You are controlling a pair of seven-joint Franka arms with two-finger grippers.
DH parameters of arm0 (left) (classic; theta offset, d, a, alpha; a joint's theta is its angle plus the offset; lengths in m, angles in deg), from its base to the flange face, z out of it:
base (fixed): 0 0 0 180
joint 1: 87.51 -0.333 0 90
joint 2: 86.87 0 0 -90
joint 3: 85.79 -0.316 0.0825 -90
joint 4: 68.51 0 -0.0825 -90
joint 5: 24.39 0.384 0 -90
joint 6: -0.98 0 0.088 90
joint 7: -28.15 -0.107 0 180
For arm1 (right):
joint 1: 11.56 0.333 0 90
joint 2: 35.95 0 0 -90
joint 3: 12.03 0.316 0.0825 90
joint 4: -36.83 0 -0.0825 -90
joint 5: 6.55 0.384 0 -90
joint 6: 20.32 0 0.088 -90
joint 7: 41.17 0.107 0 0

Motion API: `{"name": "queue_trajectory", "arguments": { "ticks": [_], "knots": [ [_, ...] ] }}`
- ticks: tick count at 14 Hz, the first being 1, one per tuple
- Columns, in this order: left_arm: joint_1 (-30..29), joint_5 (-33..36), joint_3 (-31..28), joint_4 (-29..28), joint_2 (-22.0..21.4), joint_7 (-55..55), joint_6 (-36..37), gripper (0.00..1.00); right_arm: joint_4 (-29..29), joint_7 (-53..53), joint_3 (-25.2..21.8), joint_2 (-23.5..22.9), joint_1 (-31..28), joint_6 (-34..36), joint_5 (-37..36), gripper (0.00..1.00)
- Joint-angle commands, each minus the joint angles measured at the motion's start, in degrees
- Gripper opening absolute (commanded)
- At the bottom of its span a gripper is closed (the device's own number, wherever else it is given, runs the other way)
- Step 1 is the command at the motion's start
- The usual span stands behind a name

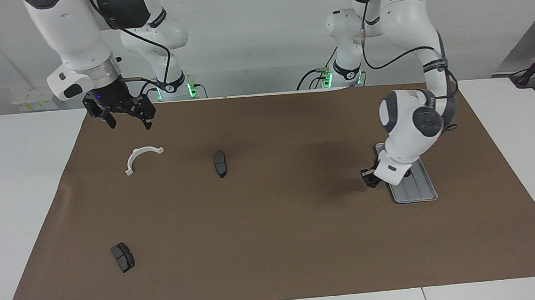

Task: Pick bearing gear from pile to tray
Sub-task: 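Lower the third gear into the tray with the left gripper and release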

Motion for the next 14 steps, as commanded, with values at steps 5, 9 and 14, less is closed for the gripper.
{"name": "queue_trajectory", "arguments": {
  "ticks": [5,9,14],
  "knots": [
    [-5.49,-0.16,0.72,-2.34,-1.11,-8.49,0.28,0.27,-0.31,-1.61,0.11,0.82,-0.49,0.65,1.08,1.00],
    [-5.84,0.28,0.63,-2.34,-1.19,-8.75,1.07,0.71,-0.31,-1.61,0.11,0.82,-0.49,0.65,1.08,1.00],
    [-5.93,0.46,0.37,-3.65,-2.16,-8.66,4.76,0.35,-0.31,-1.61,0.11,0.82,-0.49,0.65,1.08,1.00]
  ]
}}
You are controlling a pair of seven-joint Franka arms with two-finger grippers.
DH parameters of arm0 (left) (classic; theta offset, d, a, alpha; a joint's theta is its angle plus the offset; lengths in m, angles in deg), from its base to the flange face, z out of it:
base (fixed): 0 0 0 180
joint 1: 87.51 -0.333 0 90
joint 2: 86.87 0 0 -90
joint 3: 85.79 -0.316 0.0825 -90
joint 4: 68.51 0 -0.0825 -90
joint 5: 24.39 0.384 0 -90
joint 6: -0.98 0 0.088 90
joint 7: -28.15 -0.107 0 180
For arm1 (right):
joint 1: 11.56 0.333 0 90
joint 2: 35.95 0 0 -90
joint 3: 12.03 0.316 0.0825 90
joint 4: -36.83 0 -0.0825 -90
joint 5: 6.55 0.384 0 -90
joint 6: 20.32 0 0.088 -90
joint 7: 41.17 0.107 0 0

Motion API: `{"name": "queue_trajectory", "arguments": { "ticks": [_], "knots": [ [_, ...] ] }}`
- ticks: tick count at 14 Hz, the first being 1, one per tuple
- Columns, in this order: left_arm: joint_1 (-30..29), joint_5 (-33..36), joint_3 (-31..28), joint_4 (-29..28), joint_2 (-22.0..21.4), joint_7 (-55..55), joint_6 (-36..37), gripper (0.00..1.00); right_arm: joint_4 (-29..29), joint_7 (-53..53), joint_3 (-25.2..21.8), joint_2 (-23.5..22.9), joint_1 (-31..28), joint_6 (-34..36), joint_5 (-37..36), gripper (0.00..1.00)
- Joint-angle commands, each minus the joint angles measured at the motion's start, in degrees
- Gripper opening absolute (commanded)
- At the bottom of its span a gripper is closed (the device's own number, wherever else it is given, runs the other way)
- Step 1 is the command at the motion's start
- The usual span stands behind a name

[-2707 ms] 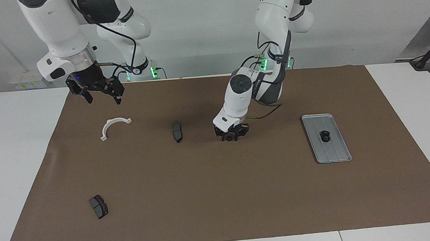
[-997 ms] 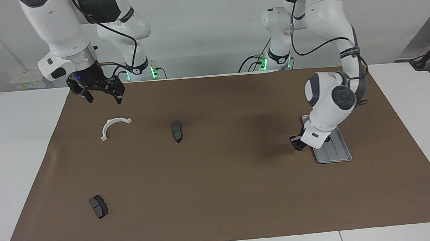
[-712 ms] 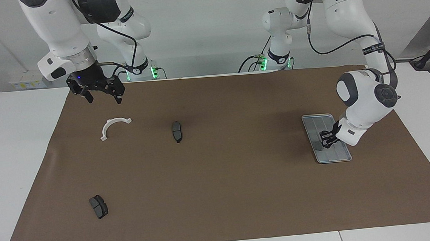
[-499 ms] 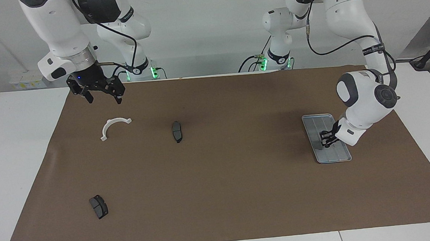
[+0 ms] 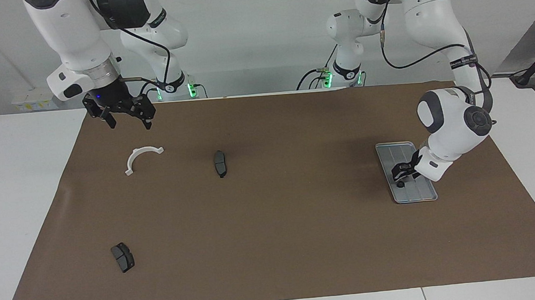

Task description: Pick bearing gear from pile to tray

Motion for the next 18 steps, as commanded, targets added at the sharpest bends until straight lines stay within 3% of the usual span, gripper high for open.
{"name": "queue_trajectory", "arguments": {
  "ticks": [1,3,5,12,16,18],
  "knots": [
    [-0.18,0.45,-0.23,-3.20,-2.57,-0.55,2.26,0.22,-0.31,-1.61,0.11,0.82,-0.49,0.65,1.08,1.00],
    [-0.35,0.45,-0.32,-5.21,-3.53,-0.55,2.18,0.04,-0.31,-1.61,0.11,0.82,-0.49,0.65,1.08,1.00],
    [-0.53,0.45,-0.41,-6.89,-4.32,-0.64,2.18,0.01,-0.31,-1.61,0.11,0.82,-0.49,0.65,1.08,1.00],
    [-4.65,1.85,-0.41,-9.80,-6.00,-3.70,3.22,0.01,-0.31,-1.61,0.11,0.82,-0.49,0.65,1.08,1.00],
    [-5.01,2.56,-0.41,-7.00,-5.82,-5.29,3.67,0.03,-0.31,-1.61,0.02,0.82,-0.49,0.65,1.08,1.00],
    [-4.75,2.56,-0.41,-2.97,-5.73,-5.12,5.15,0.05,-0.31,-1.61,0.11,0.82,-0.49,0.65,1.08,1.00]
  ]
}}
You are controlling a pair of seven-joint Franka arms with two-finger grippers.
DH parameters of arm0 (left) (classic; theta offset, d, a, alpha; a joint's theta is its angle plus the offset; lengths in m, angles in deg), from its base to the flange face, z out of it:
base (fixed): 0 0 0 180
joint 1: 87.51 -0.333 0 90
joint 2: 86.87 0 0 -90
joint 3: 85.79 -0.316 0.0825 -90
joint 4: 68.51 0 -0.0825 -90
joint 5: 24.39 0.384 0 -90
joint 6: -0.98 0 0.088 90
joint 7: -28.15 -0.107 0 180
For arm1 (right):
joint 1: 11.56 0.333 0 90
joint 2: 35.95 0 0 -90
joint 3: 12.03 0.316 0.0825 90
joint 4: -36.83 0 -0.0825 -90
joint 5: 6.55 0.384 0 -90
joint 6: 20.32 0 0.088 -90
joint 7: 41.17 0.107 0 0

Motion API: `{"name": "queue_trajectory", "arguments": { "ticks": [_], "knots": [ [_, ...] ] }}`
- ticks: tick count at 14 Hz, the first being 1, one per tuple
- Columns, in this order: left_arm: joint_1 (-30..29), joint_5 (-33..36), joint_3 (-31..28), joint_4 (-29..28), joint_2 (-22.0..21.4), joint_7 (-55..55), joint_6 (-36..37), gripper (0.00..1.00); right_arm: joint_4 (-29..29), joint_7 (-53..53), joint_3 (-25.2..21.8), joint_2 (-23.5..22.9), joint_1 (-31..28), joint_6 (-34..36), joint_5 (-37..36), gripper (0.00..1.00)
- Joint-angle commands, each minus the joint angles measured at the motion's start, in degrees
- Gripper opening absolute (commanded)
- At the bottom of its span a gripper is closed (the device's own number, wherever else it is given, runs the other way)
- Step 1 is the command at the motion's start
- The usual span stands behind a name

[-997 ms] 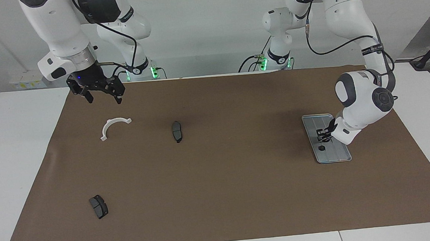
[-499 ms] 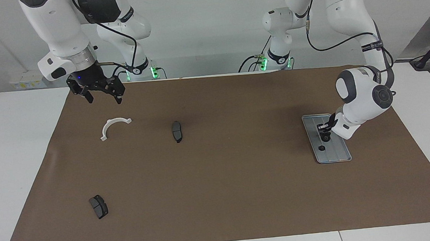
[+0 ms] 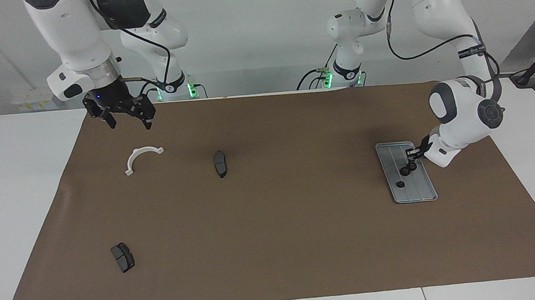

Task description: Pick bearing gear from pile to tray

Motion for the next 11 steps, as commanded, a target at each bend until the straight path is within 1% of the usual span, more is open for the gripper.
{"name": "queue_trajectory", "arguments": {
  "ticks": [1,2,3,4,5,6,7,8,9,11],
  "knots": [
    [0.17,1.09,0.13,5.58,-1.12,-0.22,3.58,0.05,-0.31,-1.61,0.11,0.82,-0.49,0.65,1.08,1.00],
    [0.34,1.01,0.21,8.13,-1.30,0.05,4.90,0.06,-0.31,-1.61,0.11,0.82,-0.49,0.65,1.08,1.00],
    [0.69,1.01,0.21,10.76,-1.56,0.14,6.65,0.13,-0.31,-1.61,0.11,0.82,-0.49,0.65,1.08,1.00],
    [0.87,1.01,0.21,13.05,-1.82,0.22,8.67,0.18,-0.31,-1.61,0.02,0.82,-0.49,0.65,1.08,1.00],
    [0.96,1.01,0.39,15.16,-2.26,0.22,10.61,0.30,-0.31,-1.61,0.11,0.82,-0.49,0.56,1.08,1.00],
    [1.05,0.83,0.65,16.58,-3.14,0.31,12.11,0.62,-0.31,-1.61,0.02,0.82,-0.57,0.65,1.08,1.00],
    [1.05,0.74,1.00,16.76,-4.28,0.40,12.64,0.74,-0.31,-1.61,0.11,0.82,-0.49,0.65,1.08,1.00],
    [1.14,0.65,1.09,16.85,-5.51,0.49,12.74,0.95,-0.31,-1.61,0.11,0.82,-0.49,0.65,1.08,1.00],
    [2.01,0.57,1.18,16.77,-6.82,0.49,12.82,1.00,-0.31,-1.61,0.02,0.82,-0.49,0.65,1.08,1.00],
    [2.63,0.65,1.09,16.33,-10.07,0.58,15.70,1.00,-0.31,-1.61,0.11,0.82,-0.49,0.65,1.08,1.00]
  ]
}}
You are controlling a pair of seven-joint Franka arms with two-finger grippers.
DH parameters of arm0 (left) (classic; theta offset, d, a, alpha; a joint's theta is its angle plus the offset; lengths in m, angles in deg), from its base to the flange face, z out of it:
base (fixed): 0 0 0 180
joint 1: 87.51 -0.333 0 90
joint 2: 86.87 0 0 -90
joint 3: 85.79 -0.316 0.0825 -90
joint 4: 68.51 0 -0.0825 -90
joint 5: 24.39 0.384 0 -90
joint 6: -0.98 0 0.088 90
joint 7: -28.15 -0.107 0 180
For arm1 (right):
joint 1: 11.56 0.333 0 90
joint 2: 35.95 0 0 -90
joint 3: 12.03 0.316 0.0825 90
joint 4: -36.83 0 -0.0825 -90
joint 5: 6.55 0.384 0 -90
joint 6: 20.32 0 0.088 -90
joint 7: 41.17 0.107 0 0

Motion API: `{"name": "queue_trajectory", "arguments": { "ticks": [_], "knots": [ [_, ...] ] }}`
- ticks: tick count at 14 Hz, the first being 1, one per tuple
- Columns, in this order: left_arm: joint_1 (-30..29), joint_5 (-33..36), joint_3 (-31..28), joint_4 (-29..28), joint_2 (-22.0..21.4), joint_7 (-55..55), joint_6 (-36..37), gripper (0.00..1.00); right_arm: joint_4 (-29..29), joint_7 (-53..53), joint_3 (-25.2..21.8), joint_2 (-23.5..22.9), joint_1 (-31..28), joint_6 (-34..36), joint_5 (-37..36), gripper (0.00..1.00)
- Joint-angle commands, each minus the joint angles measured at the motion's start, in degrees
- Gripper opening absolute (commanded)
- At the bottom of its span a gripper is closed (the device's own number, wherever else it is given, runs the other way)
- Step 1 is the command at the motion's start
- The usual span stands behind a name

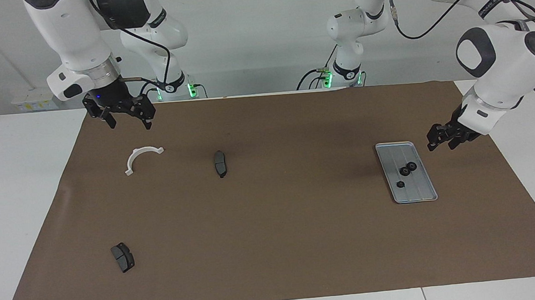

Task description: Pick bearing gear from pile to tray

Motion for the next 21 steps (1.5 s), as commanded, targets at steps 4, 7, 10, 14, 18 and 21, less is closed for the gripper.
{"name": "queue_trajectory", "arguments": {
  "ticks": [4,7,10,14,18,21],
  "knots": [
    [1.08,1.08,-0.80,-0.83,-8.38,0.38,6.31,1.00,-0.31,-1.61,0.11,0.82,-0.48,0.65,1.08,1.00],
    [1.17,1.08,-0.53,-0.83,-9.27,0.37,7.37,1.00,-0.31,-1.61,0.11,0.82,-0.48,0.65,1.08,1.00],
    [2.05,1.17,-0.44,-0.74,-10.06,0.29,8.60,1.00,-0.31,-1.61,0.11,0.82,-0.48,0.65,1.08,1.00],
    [2.93,1.61,-0.44,-0.57,-10.59,0.20,9.05,1.00,-0.31,-1.61,0.02,0.82,-0.48,0.65,1.08,1.00],
    [3.63,1.61,-0.44,-0.48,-10.85,0.20,9.05,1.00,-0.31,-1.61,0.02,0.82,-0.49,0.65,1.08,1.00],
    [3.72,1.61,-0.44,-0.48,-11.29,0.20,9.05,1.00,-0.31,-1.61,0.11,0.82,-0.48,0.65,1.08,1.00]
  ]
}}
